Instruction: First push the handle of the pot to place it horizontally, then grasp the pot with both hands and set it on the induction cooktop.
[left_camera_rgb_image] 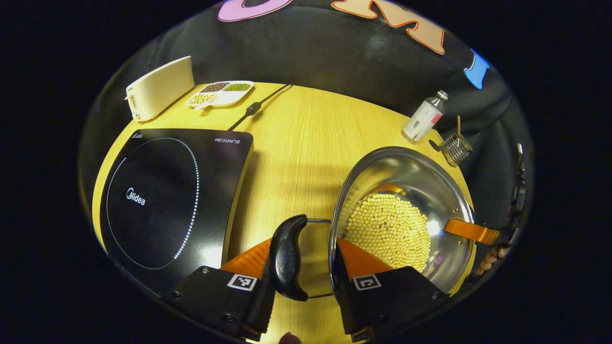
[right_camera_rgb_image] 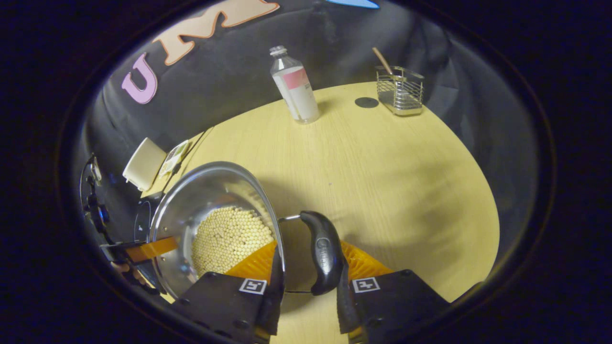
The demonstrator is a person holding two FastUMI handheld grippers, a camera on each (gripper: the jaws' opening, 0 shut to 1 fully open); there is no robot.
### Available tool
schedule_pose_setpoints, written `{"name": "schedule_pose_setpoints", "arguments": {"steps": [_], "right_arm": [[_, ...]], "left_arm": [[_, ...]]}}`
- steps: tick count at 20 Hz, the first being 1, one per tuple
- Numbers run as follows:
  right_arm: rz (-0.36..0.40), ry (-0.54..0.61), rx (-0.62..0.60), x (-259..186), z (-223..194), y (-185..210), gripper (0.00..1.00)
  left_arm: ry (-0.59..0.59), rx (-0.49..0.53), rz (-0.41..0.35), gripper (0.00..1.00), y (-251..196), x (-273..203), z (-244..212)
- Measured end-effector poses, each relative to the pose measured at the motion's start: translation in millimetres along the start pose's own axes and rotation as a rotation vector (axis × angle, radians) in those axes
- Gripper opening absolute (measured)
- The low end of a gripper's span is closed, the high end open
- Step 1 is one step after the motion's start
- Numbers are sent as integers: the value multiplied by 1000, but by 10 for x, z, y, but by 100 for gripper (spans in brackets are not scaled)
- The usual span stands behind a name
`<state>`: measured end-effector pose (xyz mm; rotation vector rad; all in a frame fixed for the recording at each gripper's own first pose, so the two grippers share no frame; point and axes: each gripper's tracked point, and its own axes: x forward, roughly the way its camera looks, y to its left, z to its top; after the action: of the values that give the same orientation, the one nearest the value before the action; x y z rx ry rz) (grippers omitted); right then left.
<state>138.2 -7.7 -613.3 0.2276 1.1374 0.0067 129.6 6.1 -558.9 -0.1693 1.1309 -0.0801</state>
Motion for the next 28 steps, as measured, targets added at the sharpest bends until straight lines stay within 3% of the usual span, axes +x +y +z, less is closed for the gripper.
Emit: {"name": "schedule_pose_setpoints", "arguments": {"steps": [1, 10, 16, 18, 19, 28], "right_arm": [[1, -5, -1, -54, -18, 26, 45], [47, -50, -5, -537, 16, 408, 45], [88, -66, -18, -693, -61, 908, 44], [82, -72, -21, -704, -106, 1110, 44], [73, -76, -25, -697, -140, 1212, 50], [-46, -64, 39, -490, -703, 2283, 49]], "left_arm": [[-6, 2, -1, 58, -7, -50, 21], [-72, 15, 26, 60, 162, -675, 151], [-98, -5, 57, 60, 561, -1046, 210], [-106, -3, 48, 58, 746, -1086, 246], [-107, -9, 39, 58, 846, -1086, 257], [-40, 54, -48, 60, 2008, -973, 388]]}}
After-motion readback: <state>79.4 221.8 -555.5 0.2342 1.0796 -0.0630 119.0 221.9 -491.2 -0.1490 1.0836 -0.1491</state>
